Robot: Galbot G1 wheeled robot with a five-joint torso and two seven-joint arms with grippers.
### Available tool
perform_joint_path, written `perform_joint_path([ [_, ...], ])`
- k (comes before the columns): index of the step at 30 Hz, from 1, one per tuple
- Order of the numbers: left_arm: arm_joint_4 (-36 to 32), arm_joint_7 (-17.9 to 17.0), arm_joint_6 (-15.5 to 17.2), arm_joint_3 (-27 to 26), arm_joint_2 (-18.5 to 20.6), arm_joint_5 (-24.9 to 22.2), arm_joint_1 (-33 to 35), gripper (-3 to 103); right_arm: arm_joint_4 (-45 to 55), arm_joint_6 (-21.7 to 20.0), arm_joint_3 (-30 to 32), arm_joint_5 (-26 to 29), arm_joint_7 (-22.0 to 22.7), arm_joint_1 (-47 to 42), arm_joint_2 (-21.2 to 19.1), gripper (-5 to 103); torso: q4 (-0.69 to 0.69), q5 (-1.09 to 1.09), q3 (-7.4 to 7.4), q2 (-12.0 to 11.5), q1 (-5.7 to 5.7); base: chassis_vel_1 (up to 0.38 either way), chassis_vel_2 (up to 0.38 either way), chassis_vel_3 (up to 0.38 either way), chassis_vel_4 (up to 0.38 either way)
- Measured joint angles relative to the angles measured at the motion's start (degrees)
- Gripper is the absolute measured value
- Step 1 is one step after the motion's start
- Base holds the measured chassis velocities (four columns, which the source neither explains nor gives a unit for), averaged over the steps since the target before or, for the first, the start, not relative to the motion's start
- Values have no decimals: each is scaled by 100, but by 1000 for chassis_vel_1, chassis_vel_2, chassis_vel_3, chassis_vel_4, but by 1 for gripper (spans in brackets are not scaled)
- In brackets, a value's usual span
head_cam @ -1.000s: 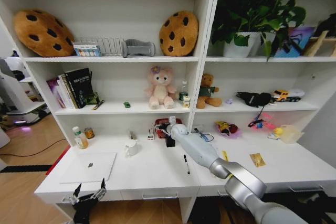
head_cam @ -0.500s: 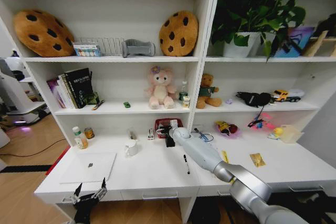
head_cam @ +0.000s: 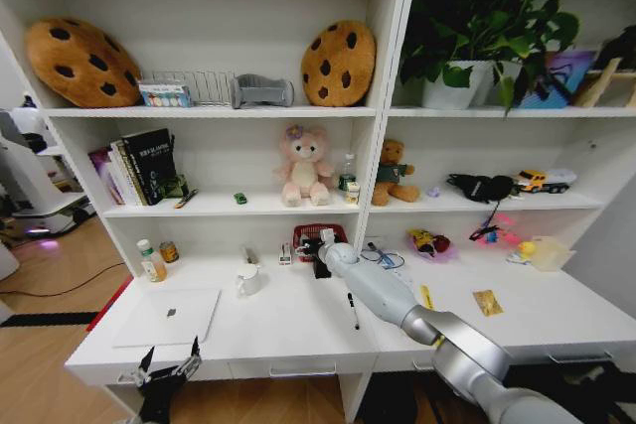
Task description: Organize the objects on the table.
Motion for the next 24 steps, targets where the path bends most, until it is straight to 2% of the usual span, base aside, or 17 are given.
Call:
perform_joint_path([
  [1,15,0,0,2,3,0,-6,100,3,10,1,0,0,0,-11,71,0,0,0,0,0,0,0,0,0],
  [3,22,0,0,3,4,0,-10,100,10,13,2,1,-1,-1,-20,71,0,0,0,0,0,0,0,0,0],
  [5,31,0,0,6,7,-1,-12,100,38,19,6,4,-5,-6,-43,60,0,0,0,0,0,0,0,0,0],
  [6,31,0,0,6,7,-1,-12,100,38,19,6,4,-5,-6,-43,60,0,0,0,0,0,0,0,0,0],
  [7,33,0,0,9,6,-1,-12,100,58,23,12,4,-7,-11,-56,55,0,0,0,0,0,0,0,0,0],
  [8,33,0,0,17,4,-1,-12,100,85,25,20,7,-7,-24,-70,44,0,0,0,0,0,0,0,0,0],
  [11,33,0,0,23,0,2,-11,100,121,28,29,13,-6,-41,-90,39,0,0,0,0,0,0,0,0,0],
  [13,43,0,0,25,-4,7,-10,100,161,29,39,19,-4,-57,-114,28,0,0,0,0,0,0,0,0,0],
  [14,43,0,0,25,-4,7,-10,100,161,29,39,19,-4,-57,-114,28,0,0,0,0,0,0,0,0,0],
  [16,57,0,0,25,-5,17,-9,100,211,30,58,29,6,-71,-147,18,0,0,0,0,0,0,0,0,0],
  [17,57,0,0,25,-5,17,-9,100,211,30,58,29,6,-71,-147,18,0,0,0,0,0,0,0,0,0],
  [19,57,0,0,26,-6,18,-7,100,234,30,59,35,10,-81,-168,7,0,0,0,0,0,0,0,0,0],
  [24,59,0,-10,23,-20,25,-4,100,255,30,59,41,30,-93,-183,1,0,0,0,0,0,0,0,0,0],
])
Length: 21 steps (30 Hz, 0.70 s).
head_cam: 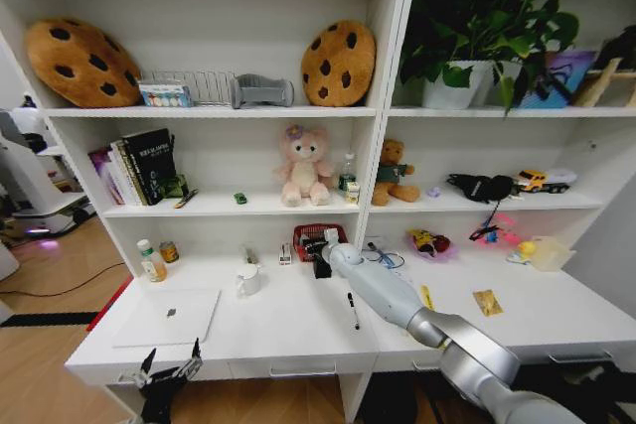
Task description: Organize the objects on the table.
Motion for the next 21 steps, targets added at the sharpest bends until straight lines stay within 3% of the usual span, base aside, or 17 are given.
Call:
perform_joint_path([
  [13,3,4,-23,20,-19,40,25,100,190,101,84,-34,-78,-66,-71,-3,0,0,0,0,0,0,0,0,0],
  [15,4,6,-25,31,-24,51,27,100,232,107,100,-59,-102,-72,-86,1,0,0,0,0,0,0,0,0,0],
  [18,15,11,-28,69,-40,75,16,100,514,48,137,-78,-86,-76,-232,17,1,0,0,0,0,0,0,0,0],
  [21,15,12,-28,61,-38,71,7,100,697,-41,135,11,-16,-76,-355,23,2,1,0,0,0,0,0,0,0],
])
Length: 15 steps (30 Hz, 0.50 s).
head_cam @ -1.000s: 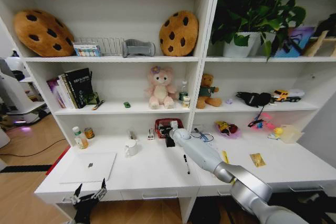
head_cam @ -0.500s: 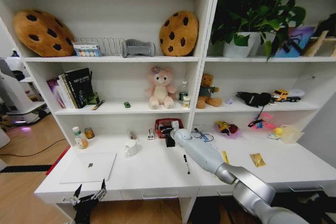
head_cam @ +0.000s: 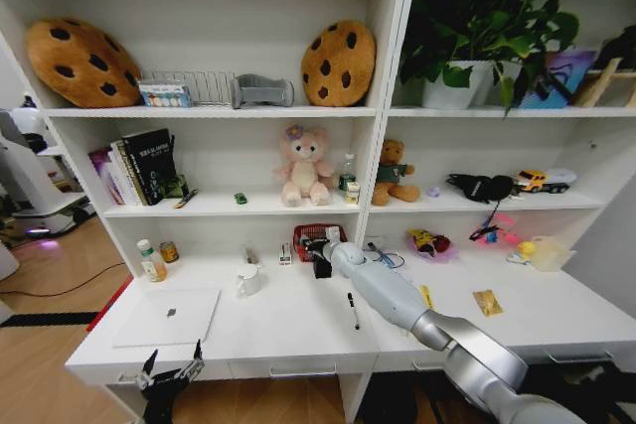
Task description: Organize the objects on the table.
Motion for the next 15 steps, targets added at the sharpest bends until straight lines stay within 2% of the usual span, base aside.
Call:
perform_joint_path([
  [1,-4,0,0,-14,3,-8,-3,100,152,-104,-13,100,41,0,-134,28,0,-1,0,0,0,0,0,0,0],
  [2,-4,0,0,-14,3,-8,-3,100,152,-104,-13,100,41,0,-134,28,0,-1,0,0,0,0,0,0,0],
  [4,-35,4,-33,-27,-5,-19,-15,100,599,-452,-116,559,210,21,-627,39,-3,0,0,0,0,0,0,0,0],
  [5,-35,4,-33,-27,-5,-19,-15,100,599,-452,-116,559,210,21,-627,39,-3,0,0,0,0,0,0,0,0],
  [6,-39,8,-38,-26,-10,-19,-17,100,662,-506,-137,637,244,37,-703,45,-5,0,0,0,0,0,0,0,0],
  [8,-44,10,-44,-23,-16,-20,-19,100,708,-542,-152,697,263,51,-756,45,-6,0,0,0,0,0,0,0,0],
  [9,-49,15,-53,-18,-24,-20,-22,100,787,-602,-178,792,300,80,-846,50,-7,-1,0,0,0,0,0,0,0],
  [10,-50,21,-62,-11,-33,-20,-25,100,848,-644,-210,868,318,109,-923,61,-6,0,0,0,0,0,0,0,0],
  [11,-50,21,-62,-11,-33,-20,-25,100,848,-644,-210,868,318,109,-923,61,-6,0,0,0,0,0,0,0,0],
  [13,-48,60,-134,52,-82,-10,-34,100,1040,-842,-511,1380,429,352,-1290,72,-4,0,0,0,0,0,0,0,0],
  [14,-48,60,-134,52,-82,-10,-34,100,1040,-842,-511,1380,429,352,-1290,72,-4,0,0,0,0,0,0,0,0],
  [15,-55,72,-155,112,-79,-6,-23,100,1087,-979,-738,1883,609,550,-1412,78,0,-1,0,0,0,0,0,0,0],
])
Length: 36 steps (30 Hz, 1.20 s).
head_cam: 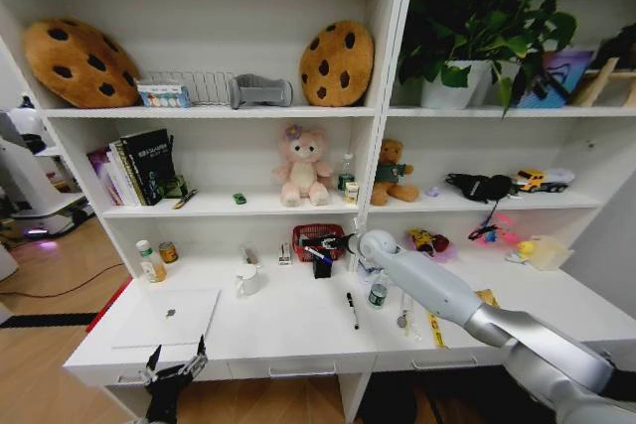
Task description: Organize the objects on the table.
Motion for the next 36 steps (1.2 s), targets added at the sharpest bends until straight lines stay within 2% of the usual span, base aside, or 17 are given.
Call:
perform_joint_path([
  [1,-7,2,-1,25,30,19,8,100,21,-67,-142,257,94,116,-27,84,0,0,0,0,0,0,0,0,0],
  [2,-7,2,-1,25,30,19,8,100,21,-67,-142,257,94,116,-27,84,0,0,0,0,0,0,0,0,0],
  [4,-1,-2,22,68,130,46,67,100,-177,-86,-203,378,143,157,230,94,-1,0,0,0,0,0,0,0,0],
  [10,17,-6,47,32,176,51,133,100,-435,-65,-335,198,16,153,548,97,-2,-1,0,0,0,0,0,0,0],
  [14,59,-10,48,29,150,73,144,100,-749,-59,-617,90,-234,306,739,97,1,-1,0,0,0,0,0,0,0],
  [15,70,-11,48,34,132,81,142,100,-866,-30,-727,-19,-337,351,774,101,0,-1,0,0,0,0,0,0,0],
  [36,161,-10,33,62,62,112,117,100,-1572,148,-782,-390,-601,400,1202,84,-1,0,0,0,0,0,0,0,0],
])
